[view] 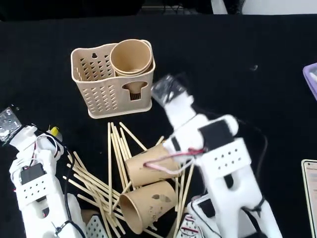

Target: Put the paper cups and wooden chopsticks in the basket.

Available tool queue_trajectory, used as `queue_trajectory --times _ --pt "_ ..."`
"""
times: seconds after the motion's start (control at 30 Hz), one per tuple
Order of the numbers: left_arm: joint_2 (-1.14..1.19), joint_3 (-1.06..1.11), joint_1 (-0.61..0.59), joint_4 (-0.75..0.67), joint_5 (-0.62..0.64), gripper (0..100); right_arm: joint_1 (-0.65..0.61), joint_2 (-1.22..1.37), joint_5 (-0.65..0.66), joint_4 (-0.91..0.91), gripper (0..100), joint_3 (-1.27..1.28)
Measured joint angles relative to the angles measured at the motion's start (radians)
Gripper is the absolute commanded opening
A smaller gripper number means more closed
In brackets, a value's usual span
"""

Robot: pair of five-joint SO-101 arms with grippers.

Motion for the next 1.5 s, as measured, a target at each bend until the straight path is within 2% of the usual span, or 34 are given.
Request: queue_trajectory --times 0.2,0.5,0.67,0.97,1.2,1.5 --pt "0.0 0.0 0.0 0.0 0.0 22 -0.092 -0.083 0.094 -0.006 18.7 0.121" --pt "0.0 0.0 0.0 0.0 0.0 22 -0.095 -0.084 0.112 -0.084 19.0 0.235" --pt "0.0 0.0 0.0 0.0 0.0 22 -0.097 -0.083 0.112 -0.089 23.4 0.245" --pt "0.0 0.0 0.0 0.0 0.0 22 -0.097 0.048 0.112 -0.144 18.6 0.253" --pt "0.0 0.0 0.0 0.0 0.0 22 -0.138 0.055 0.158 -0.16 0.8 0.267" --pt "0.0 0.0 0.0 0.0 0.0 22 -0.144 -0.087 0.242 -0.08 1.1 0.262"
